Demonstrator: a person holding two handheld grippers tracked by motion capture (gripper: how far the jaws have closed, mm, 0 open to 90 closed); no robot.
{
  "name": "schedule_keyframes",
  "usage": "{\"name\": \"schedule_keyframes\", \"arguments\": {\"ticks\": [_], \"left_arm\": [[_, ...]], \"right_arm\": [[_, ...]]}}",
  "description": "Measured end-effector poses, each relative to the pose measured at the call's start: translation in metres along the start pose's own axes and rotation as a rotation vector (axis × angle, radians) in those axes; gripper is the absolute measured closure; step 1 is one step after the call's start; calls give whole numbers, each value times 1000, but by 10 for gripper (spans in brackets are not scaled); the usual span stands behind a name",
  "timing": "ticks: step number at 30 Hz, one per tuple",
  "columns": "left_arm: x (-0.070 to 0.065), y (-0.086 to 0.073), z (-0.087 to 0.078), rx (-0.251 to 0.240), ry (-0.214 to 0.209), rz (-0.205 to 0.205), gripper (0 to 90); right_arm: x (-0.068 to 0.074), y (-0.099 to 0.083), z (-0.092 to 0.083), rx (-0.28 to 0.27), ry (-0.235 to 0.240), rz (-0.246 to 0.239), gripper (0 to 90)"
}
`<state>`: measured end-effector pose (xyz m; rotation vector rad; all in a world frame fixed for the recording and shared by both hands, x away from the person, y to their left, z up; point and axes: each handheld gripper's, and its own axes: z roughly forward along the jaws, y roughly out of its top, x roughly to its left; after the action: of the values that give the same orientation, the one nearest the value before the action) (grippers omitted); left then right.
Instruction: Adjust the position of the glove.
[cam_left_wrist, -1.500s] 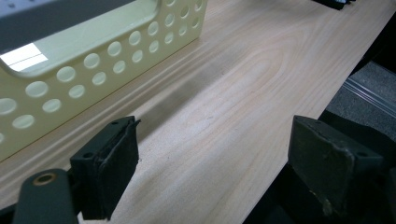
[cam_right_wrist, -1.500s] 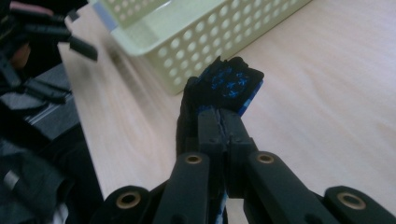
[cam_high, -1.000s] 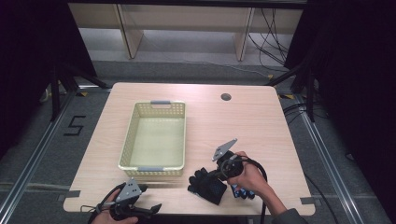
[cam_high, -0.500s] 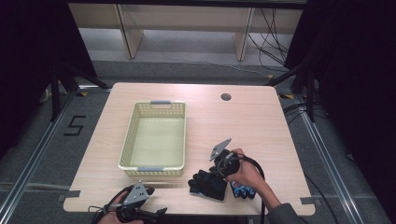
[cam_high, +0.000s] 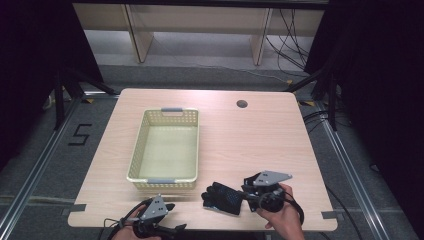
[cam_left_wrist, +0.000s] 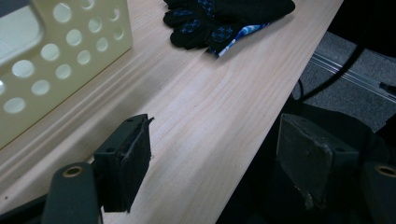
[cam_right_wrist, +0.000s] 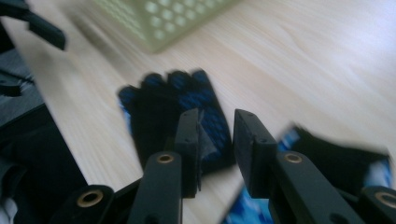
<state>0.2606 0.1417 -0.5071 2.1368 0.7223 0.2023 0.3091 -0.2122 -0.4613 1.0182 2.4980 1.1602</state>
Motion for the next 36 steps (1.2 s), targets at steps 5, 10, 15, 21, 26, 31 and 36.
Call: {"name": "schedule_keyframes", "arguments": {"ticks": [5,10,15,21,26,31,36], "left_arm": [[0,-2,-3,21,13,2,247],[0,-4,-5,-3,9,-35,241],[3,-4,-8,33,7,-4,239],[1,-5,-5,2,8,-24,238],[2,-4,-5,8,13,-8,239],[2,-5,-4,10,10,-37,238],[3,-5,-4,13,11,-28,238]], "right_arm": [[-17,-17,-19,12,-166,93,694],[-27,-27,-25,26,-193,104,700],[-30,-33,-29,60,-219,99,844],[-32,-39,-28,96,-225,53,900],[-47,-25,-17,99,-230,2,900],[-62,-8,1,83,-212,-21,900],[-70,8,16,110,-210,-36,900]]}}
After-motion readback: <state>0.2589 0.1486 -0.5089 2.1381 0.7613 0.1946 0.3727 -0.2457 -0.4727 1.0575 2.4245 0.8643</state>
